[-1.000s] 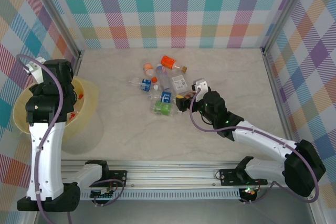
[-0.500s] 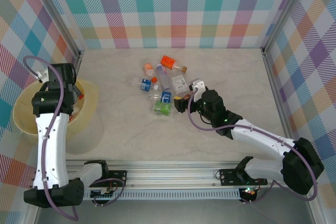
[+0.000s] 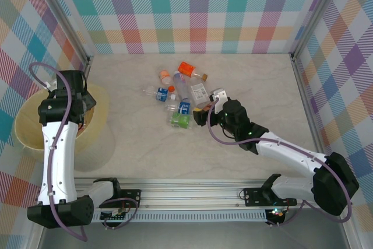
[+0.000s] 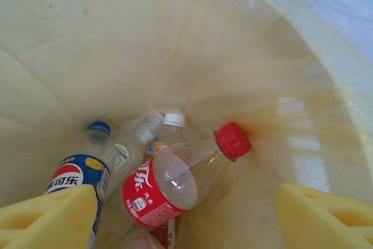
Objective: Put the plastic bottles in the bin
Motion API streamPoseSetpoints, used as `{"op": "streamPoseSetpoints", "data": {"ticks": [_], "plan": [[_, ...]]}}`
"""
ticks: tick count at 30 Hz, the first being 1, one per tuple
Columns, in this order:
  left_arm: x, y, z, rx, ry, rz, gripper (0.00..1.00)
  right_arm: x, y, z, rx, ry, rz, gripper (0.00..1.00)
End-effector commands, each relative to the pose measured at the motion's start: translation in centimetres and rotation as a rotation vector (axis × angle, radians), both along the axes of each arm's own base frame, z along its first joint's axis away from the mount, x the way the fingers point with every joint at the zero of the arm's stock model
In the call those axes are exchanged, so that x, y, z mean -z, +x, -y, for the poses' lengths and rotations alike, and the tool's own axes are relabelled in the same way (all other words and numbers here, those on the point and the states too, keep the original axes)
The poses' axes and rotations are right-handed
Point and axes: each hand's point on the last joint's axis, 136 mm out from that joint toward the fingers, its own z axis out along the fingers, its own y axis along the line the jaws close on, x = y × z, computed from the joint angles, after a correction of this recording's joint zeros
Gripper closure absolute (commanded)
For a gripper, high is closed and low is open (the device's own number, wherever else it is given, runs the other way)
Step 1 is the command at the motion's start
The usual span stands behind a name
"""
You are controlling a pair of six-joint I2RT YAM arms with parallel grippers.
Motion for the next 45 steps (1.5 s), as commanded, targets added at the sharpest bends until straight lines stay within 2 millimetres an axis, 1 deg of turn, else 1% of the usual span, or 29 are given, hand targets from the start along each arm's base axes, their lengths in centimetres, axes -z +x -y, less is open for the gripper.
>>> {"op": "streamPoseSetpoints", "data": {"ticks": [1, 6, 8, 14, 17, 19, 21, 22, 24, 25, 27, 29, 31, 33, 35, 38, 40, 45], "plan": [[-1.7, -0.4, 0.6, 0.01, -0.044, 0.081, 0.17, -1.3, 0.6, -0.2, 0.026, 0.033, 0.016, 0.0], [-2.9, -0.2, 1.7, 0.052, -0.092, 0.147, 0.11, -0.8, 1.0, 0.5, 0.084, 0.048, -0.005, 0.0], [-3.3, 0.0, 2.2, 0.075, -0.113, 0.172, 0.09, -0.5, 1.5, 1.2, 0.139, 0.058, -0.03, 0.0], [-4.3, 0.5, 3.3, 0.136, -0.146, 0.225, 0.01, 1.3, 2.6, 3.3, 0.279, 0.1, -0.189, 0.0], [-4.8, 0.7, 4.1, 0.182, -0.166, 0.258, 0.0, 2.2, 3.1, 4.2, 0.336, 0.129, -0.268, 0.0], [-5.4, 1.0, 5.1, 0.239, -0.187, 0.3, 0.0, 3.2, 3.3, 4.6, 0.371, 0.151, -0.342, 0.0], [-6.2, 1.2, 6.1, 0.296, -0.206, 0.363, 0.0, 4.4, 3.6, 5.4, 0.451, 0.176, -0.423, 0.0], [-6.6, 1.2, 6.5, 0.319, -0.219, 0.397, 0.0, 5.3, 3.7, 5.9, 0.497, 0.185, -0.47, 0.0], [-7.5, 1.3, 7.6, 0.364, -0.259, 0.472, 0.0, 6.9, 3.8, 6.1, 0.546, 0.177, -0.55, 0.0], [-7.8, 1.4, 8.5, 0.402, -0.287, 0.505, 0.0, 7.9, 3.8, 6.1, 0.565, 0.161, -0.592, 0.01], [-8.6, 1.7, 10.1, 0.484, -0.342, 0.56, 0.0, 8.9, 3.9, 5.6, 0.562, 0.138, -0.657, 0.01], [-9.4, 1.8, 11.6, 0.561, -0.39, 0.597, 0.0, 9.3, 4.2, 4.8, 0.549, 0.148, -0.693, 0.02], [-10.0, 1.9, 13.0, 0.635, -0.435, 0.622, 0.0, 9.7, 4.5, 4.4, 0.561, 0.18, -0.706, 0.03], [-10.5, 2.0, 14.3, 0.703, -0.477, 0.643, 0.0, 10.3, 4.9, 4.1, 0.579, 0.211, -0.725, 0.08], [-10.5, 2.0, 14.7, 0.726, -0.5, 0.653, 0.0, 10.9, 5.2, 3.6, 0.581, 0.224, -0.753, 0.13], [-9.8, 2.3, 14.7, 0.717, -0.513, 0.65, 0.0, 12.0, 5.7, 2.6, 0.583, 0.24, -0.8, 0.15], [-9.2, 2.5, 14.8, 0.712, -0.525, 0.642, 0.0, 13.1, 5.7, 2.9, 0.632, 0.239, -0.831, 0.16], [-8.0, 2.6, 14.8, 0.705, -0.537, 0.619, 0.0, 15.2, 6.6, 3.6, 0.729, 0.207, -0.841, 0.15]]}}
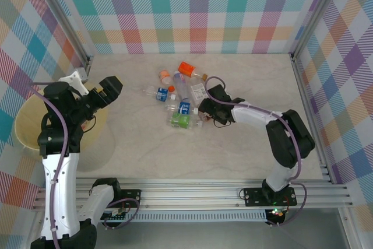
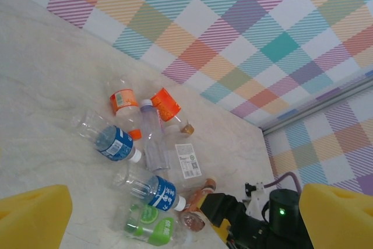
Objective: Put the plastic bottles in the bin
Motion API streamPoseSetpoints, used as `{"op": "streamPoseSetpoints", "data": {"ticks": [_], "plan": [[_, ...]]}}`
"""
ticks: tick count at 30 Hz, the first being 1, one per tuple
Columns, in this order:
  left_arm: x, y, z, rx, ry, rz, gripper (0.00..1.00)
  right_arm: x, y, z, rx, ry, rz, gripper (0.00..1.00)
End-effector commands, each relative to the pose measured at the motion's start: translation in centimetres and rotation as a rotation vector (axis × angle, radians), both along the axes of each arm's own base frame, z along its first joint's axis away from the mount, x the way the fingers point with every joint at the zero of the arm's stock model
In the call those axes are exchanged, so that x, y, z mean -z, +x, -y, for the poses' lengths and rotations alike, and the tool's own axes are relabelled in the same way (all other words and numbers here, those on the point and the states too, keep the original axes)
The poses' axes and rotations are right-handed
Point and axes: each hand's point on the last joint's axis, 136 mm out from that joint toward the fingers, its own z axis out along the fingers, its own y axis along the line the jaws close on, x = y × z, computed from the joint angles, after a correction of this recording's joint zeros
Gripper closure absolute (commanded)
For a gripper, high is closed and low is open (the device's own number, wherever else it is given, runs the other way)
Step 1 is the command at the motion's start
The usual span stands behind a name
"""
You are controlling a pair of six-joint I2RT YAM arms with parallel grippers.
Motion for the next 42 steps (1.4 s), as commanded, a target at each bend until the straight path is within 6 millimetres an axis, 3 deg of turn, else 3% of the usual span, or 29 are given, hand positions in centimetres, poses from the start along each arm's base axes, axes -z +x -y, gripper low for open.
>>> {"op": "streamPoseSetpoints", "data": {"ticks": [1, 4, 9, 15, 22, 32, 42], "plan": [[-0.7, 0.0, 0.3, 0.019, -0.014, 0.041, 0.0, 0.7, 0.8, 0.3, 0.067, -0.016, -0.03, 0.15], [-0.4, 0.1, 0.3, 0.022, -0.014, 0.036, 0.0, 1.9, 0.7, 0.1, 0.074, -0.015, -0.068, 0.17], [-0.4, 0.4, 1.2, 0.07, -0.043, 0.04, 0.0, 3.1, 0.1, 1.5, 0.089, -0.08, -0.076, 0.25], [-1.1, 0.8, 2.5, 0.128, -0.069, 0.057, 0.0, 2.8, 0.1, 2.9, 0.059, -0.16, -0.027, 0.34], [-0.9, 1.5, 4.1, 0.177, -0.072, 0.057, 0.0, 0.7, 0.8, 2.3, 0.017, -0.097, 0.108, 0.49], [-0.3, 0.9, 6.6, 0.237, -0.066, 0.045, 0.0, -2.9, 0.7, 1.2, -0.131, -0.037, 0.311, 0.57], [0.5, 2.0, 11.0, 0.351, -0.087, 0.018, 0.0, -7.5, -0.8, 0.2, -0.307, 0.011, 0.506, 0.61]]}}
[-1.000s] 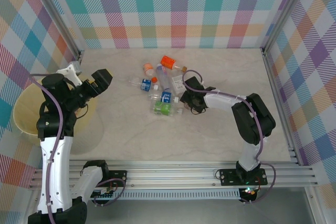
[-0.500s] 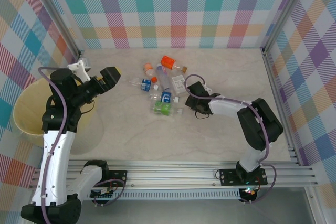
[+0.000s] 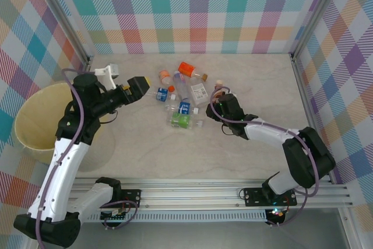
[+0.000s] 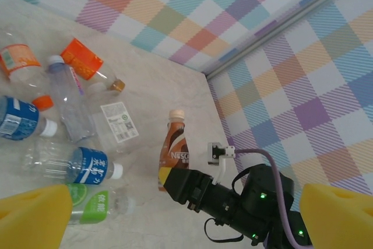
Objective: Put the plastic bottles in the bin
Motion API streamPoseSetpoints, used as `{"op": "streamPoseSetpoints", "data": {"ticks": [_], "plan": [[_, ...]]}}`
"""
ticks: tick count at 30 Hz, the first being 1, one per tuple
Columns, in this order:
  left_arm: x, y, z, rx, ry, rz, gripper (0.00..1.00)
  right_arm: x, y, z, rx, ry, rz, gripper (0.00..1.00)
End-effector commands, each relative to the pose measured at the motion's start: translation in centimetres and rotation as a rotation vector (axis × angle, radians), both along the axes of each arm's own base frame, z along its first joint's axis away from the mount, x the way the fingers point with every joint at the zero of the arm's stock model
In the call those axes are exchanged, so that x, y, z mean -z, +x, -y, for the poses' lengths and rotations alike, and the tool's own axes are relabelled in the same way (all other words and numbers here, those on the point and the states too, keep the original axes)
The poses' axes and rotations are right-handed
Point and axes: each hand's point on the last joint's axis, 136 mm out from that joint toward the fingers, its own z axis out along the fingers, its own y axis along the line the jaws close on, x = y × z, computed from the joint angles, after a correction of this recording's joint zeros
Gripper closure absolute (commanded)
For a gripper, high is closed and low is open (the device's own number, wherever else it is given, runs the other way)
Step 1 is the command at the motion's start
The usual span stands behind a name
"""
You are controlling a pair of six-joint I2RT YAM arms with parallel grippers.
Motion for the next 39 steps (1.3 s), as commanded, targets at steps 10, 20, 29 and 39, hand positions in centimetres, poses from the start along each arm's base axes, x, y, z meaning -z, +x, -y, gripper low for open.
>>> {"op": "streamPoseSetpoints", "data": {"ticks": [10, 20, 29, 39], "plan": [[1.0, 3.2, 4.9, 0.053, -0.033, -0.019, 0.0, -9.2, -1.0, -4.9, -0.306, 0.21, 0.265, 0.63], [1.1, 5.9, 9.6, 0.167, -0.105, -0.044, 0.0, -14.8, -2.3, -9.1, -0.558, 0.314, 0.397, 0.65], [0.1, 8.7, 12.7, 0.235, -0.159, 0.021, 0.0, -16.9, -3.6, -12.3, -0.714, 0.347, 0.402, 0.64], [2.3, 10.2, 13.3, 0.197, 0.056, 0.032, 0.32, -16.9, -4.3, -13.7, -0.775, 0.356, 0.358, 0.64]]}}
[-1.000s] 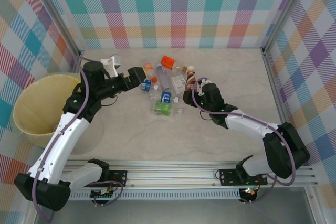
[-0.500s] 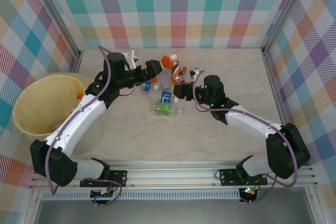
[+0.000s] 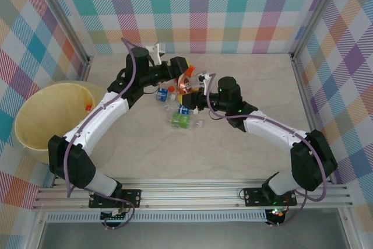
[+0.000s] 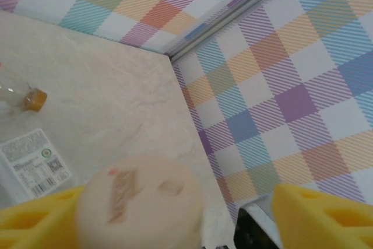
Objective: Put the plastic bottles in the bin
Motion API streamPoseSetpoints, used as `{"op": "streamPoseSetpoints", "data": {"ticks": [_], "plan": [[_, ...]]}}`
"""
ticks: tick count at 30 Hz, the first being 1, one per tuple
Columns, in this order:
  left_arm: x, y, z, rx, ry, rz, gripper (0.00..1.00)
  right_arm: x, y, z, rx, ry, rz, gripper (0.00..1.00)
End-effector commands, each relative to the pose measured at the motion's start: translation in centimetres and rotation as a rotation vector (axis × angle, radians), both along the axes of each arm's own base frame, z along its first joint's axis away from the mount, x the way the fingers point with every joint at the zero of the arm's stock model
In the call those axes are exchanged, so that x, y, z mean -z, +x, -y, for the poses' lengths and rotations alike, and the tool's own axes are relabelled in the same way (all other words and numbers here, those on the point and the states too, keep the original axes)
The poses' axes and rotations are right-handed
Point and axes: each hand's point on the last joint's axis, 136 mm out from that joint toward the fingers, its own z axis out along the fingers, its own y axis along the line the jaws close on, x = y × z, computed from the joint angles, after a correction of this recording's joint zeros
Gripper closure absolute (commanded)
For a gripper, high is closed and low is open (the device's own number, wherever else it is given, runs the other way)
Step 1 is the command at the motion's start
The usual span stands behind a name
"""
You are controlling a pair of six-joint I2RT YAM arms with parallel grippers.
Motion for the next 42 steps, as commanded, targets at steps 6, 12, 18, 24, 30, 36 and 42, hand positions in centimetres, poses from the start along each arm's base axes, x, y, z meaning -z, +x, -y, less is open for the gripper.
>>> {"op": "streamPoseSetpoints", "data": {"ticks": [6, 12, 18, 24, 30, 36, 42], "plan": [[1.1, -0.7, 0.5, 0.013, 0.121, 0.023, 0.53, -1.7, -0.5, -0.9, -0.061, 0.016, 0.032, 0.63], [0.7, -1.1, 0.6, 0.035, 0.123, 0.038, 0.63, -1.7, -1.1, -1.3, -0.106, 0.031, -0.008, 0.57], [0.9, -1.1, 0.6, 0.024, 0.083, 0.03, 0.63, -1.3, -2.1, -1.5, -0.159, 0.015, -0.068, 0.42], [1.8, -0.7, -1.1, -0.076, 0.111, 0.035, 0.64, -0.8, -1.5, -1.1, -0.105, -0.002, -0.087, 0.18], [1.4, -0.9, -3.3, -0.146, 0.156, 0.06, 0.64, -0.3, -2.1, 0.2, -0.086, -0.057, -0.026, 0.0], [0.4, -1.0, -6.6, -0.256, 0.225, 0.072, 0.64, -0.6, -4.1, 0.9, -0.129, -0.027, 0.007, 0.0], [-1.3, -2.3, -10.4, -0.357, 0.258, 0.094, 0.64, -0.3, -3.0, 3.2, 0.047, -0.044, 0.032, 0.0]]}}
